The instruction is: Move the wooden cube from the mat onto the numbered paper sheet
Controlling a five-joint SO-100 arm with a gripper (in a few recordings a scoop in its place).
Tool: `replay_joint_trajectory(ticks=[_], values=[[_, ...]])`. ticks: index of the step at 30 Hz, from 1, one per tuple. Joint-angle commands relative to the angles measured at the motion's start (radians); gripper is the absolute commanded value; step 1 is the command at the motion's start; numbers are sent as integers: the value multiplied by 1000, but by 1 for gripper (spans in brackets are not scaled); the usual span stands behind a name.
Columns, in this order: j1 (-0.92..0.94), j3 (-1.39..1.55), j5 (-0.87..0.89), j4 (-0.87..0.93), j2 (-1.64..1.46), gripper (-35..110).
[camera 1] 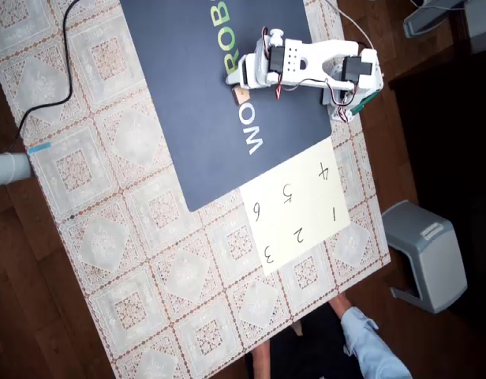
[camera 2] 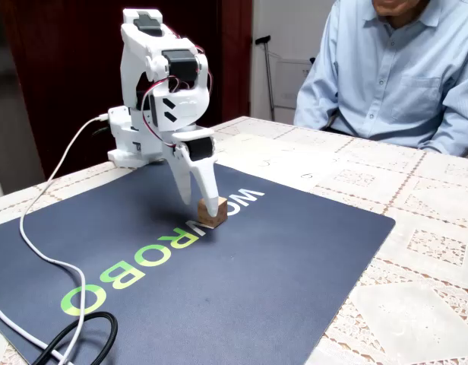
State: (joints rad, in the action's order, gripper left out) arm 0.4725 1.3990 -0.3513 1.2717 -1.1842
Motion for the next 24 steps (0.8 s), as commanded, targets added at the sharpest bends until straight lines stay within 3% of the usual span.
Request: replay_joint_trajectory(ticks=[1,13,20,24], values=[[-32,-15,-43,-5,-18,28],[-91,-89,-196,143,20,4],[-61,-74,-184,107,12,6],[-49,-75,-141,103,12,22]])
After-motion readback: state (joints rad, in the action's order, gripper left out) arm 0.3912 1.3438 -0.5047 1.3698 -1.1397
